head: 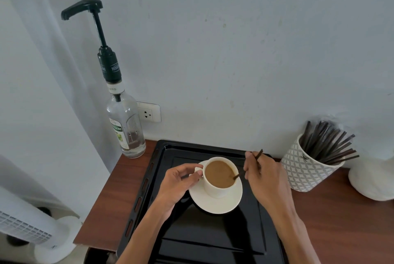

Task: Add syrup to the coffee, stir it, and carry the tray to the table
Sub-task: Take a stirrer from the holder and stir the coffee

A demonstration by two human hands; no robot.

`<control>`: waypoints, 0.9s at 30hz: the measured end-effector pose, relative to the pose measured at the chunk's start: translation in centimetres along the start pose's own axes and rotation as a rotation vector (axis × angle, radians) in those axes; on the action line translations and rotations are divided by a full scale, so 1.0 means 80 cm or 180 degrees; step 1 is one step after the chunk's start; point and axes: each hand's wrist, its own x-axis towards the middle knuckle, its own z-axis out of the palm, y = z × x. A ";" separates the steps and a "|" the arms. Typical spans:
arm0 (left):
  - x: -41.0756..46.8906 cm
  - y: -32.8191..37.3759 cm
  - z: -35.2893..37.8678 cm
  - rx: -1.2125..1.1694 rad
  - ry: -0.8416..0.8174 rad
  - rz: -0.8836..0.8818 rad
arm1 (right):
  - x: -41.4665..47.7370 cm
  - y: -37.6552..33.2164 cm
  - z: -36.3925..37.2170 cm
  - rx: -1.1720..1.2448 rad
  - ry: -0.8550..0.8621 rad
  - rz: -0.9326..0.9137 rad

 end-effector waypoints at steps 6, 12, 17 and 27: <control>-0.003 -0.002 0.003 0.0004 0.0063 0.0076 | -0.003 -0.014 0.028 0.0502 -0.0395 -0.0156; -0.009 0.001 0.006 0.0069 0.0161 0.0112 | 0.000 0.002 0.003 0.0122 -0.0120 -0.0057; -0.011 0.004 0.008 0.0187 0.0274 0.0146 | -0.014 -0.013 0.000 0.0201 -0.0310 -0.0432; -0.008 0.014 -0.003 0.0737 0.0471 0.0307 | -0.036 -0.016 -0.027 0.0496 0.0352 -0.0522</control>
